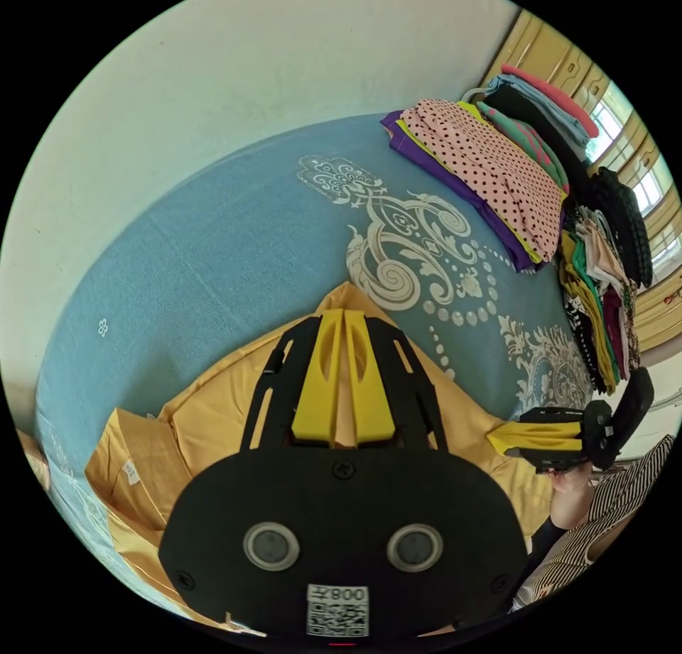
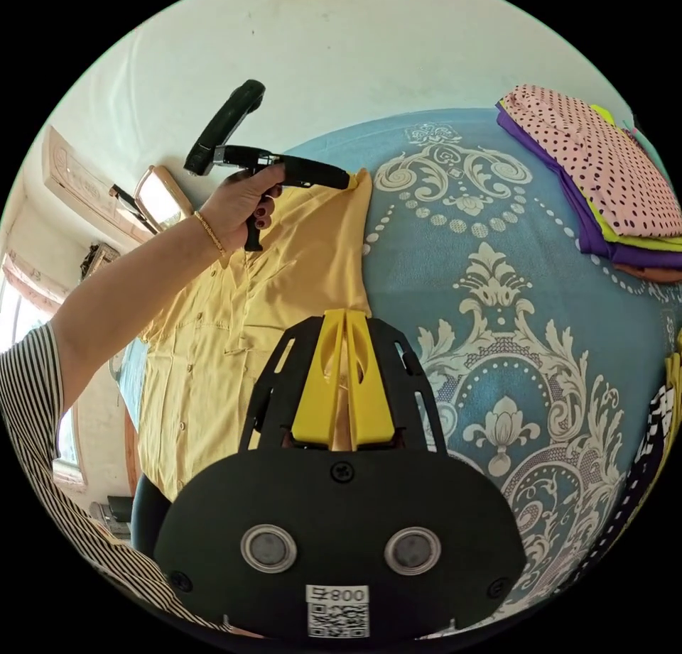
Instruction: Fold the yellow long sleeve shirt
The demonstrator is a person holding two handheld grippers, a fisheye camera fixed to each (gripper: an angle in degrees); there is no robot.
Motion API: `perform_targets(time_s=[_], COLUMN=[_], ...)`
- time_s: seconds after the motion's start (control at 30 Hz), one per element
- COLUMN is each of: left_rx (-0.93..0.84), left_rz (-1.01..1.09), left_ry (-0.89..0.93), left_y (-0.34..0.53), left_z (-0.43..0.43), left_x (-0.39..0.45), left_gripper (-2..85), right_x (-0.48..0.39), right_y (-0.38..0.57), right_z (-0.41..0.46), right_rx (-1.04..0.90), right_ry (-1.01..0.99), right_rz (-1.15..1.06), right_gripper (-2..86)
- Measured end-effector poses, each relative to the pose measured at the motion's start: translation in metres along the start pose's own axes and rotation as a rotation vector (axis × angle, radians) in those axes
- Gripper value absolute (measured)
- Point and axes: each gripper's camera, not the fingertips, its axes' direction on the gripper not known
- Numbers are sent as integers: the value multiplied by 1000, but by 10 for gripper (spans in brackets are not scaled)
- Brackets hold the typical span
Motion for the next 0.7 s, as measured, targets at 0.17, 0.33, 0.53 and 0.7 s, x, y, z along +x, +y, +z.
perform_targets(time_s=[0.17, 0.33, 0.53, 0.7], left_rx=[110, 50, 100, -2], left_rz=[21, 3, -63, -112], left_ry=[54, 3, -4, 4], left_y=[69, 148, 228, 296], left_z=[-65, -91, -139, -153], left_x=[3, -4, -25, -49], left_gripper=[4, 4, 5, 4], right_x=[-10, -34, -51, -76], right_y=[-3, -11, -19, -23], right_z=[-30, -26, -36, -61], right_rx=[75, -5, -38, 46], right_ry=[-3, 13, 23, 65], right_rz=[-9, -86, -101, -136], right_gripper=[1, 1, 2, 1])
